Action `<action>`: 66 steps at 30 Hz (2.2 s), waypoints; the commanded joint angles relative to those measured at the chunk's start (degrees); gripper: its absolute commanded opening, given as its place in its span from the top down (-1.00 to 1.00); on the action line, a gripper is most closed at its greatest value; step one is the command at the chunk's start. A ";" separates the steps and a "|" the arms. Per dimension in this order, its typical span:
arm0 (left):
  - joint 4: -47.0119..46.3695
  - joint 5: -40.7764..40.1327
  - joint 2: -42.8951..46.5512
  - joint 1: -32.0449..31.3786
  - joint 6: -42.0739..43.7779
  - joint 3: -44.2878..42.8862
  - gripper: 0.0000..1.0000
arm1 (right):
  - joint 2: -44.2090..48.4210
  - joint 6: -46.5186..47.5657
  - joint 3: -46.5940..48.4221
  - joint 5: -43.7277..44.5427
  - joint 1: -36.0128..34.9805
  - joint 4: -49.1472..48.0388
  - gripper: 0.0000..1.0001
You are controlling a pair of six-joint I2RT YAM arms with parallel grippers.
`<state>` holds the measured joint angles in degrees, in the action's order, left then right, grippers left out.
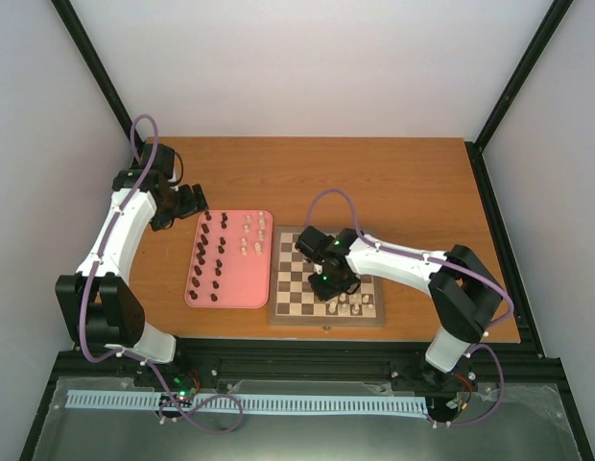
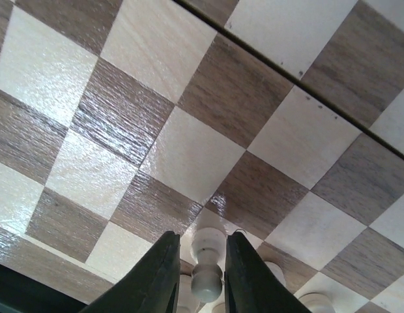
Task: Set up the chess pieces on the board
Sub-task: Place the chess piece on the chessboard, then pick up the chess piece from the storage box.
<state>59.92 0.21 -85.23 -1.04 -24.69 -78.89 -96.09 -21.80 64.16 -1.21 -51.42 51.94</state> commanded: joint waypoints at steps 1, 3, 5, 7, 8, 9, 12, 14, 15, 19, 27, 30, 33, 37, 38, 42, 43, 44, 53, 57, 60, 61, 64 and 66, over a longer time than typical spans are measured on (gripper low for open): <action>-0.74 -0.07 0.73 -0.15 -0.21 -0.85 -0.99 | -1.41 0.87 2.45 1.19 0.18 0.47 0.58; -0.75 -0.12 0.62 -0.18 -0.20 -1.00 -0.99 | -1.60 1.09 3.03 1.51 0.18 0.67 0.57; -0.62 -0.10 0.52 -0.19 -0.24 -1.16 -0.99 | -1.80 1.29 3.65 2.29 0.18 0.98 0.56; -0.63 -0.05 0.53 -0.16 -0.23 -1.17 -0.99 | -1.87 1.34 4.40 2.88 0.18 1.33 0.45; -0.60 -0.09 0.53 -0.19 -0.25 -1.24 -0.99 | -1.98 1.40 4.74 3.10 0.18 1.40 0.40; -0.62 -0.12 0.58 -0.17 -0.19 -1.13 -0.99 | -1.98 1.59 5.34 3.14 0.18 1.45 0.39; -0.70 -0.07 0.46 -0.14 -0.23 -1.15 -0.99 | -2.32 1.93 6.08 2.98 0.18 1.82 0.37; -0.74 -0.03 0.45 -0.14 -0.19 -1.15 -0.99 | -2.51 2.17 6.15 3.04 0.18 1.91 0.36; -0.77 -0.11 0.49 -0.18 -0.20 -1.11 -0.99 | -2.46 2.37 6.20 3.05 0.18 1.97 0.36; -0.98 0.13 0.40 -0.19 -0.27 -0.89 -0.99 | -3.16 3.74 8.24 3.76 0.18 2.34 0.11; -0.31 0.11 0.43 -0.19 -0.27 -2.38 -0.99 | -9.80 6.81 22.37 3.52 0.18 2.11 -0.01; -0.09 0.15 0.63 -0.18 -0.27 -2.58 -0.99 | -14.78 7.86 28.64 2.86 0.18 1.52 -0.01; -0.03 0.28 0.96 -0.19 -0.36 -2.41 -0.99 | -20.60 8.98 35.45 1.88 0.18 1.61 -0.01; 0.01 0.35 1.15 -0.19 -0.36 -2.15 -0.99 | -27.17 9.41 44.25 -0.97 0.18 1.93 -0.02; 0.09 0.33 1.20 -0.15 -0.31 -2.24 -0.99 | -28.23 9.48 45.73 -1.73 0.13 1.93 -0.02; 0.24 0.21 1.28 -0.18 -0.25 -2.34 -0.99 | -31.32 10.23 50.41 -3.59 0.00 2.29 -0.02; 0.21 0.30 1.28 -0.19 -0.27 -2.30 -0.99 | -31.87 10.35 51.32 -3.73 -0.04 2.47 -0.02; 0.20 0.32 1.18 -0.15 -0.27 -2.30 -0.99 | -32.48 10.47 52.10 -4.01 -0.07 2.64 -0.02; 0.24 0.45 0.92 -0.17 -0.19 -2.23 -0.99 | -36.26 11.28 56.56 -5.29 -0.76 4.56 0.00; 0.13 0.49 0.78 -0.16 -0.19 -1.97 -1.00 | -37.70 10.82 58.02 -3.61 -1.21 6.91 0.09; -0.05 0.60 0.55 -0.11 -0.32 -1.97 -0.99 | -38.11 11.17 57.99 -3.38 -1.44 7.27 0.10; -0.07 0.68 0.47 -0.18 -0.28 -1.97 -0.99 | -38.20 11.24 58.00 -3.44 -1.49 7.25 0.10; -0.15 0.81 0.09 -0.14 -0.36 -2.06 -0.99 | -38.71 11.28 58.18 -3.38 -1.56 7.21 0.11; -0.16 0.80 -0.22 -0.14 -0.39 -2.18 -0.99 | -39.25 11.25 58.61 -3.28 -1.52 7.10 0.12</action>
<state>59.92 0.51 -85.23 -1.04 -24.69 -79.13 -134.04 -11.31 120.66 -5.23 -52.62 58.28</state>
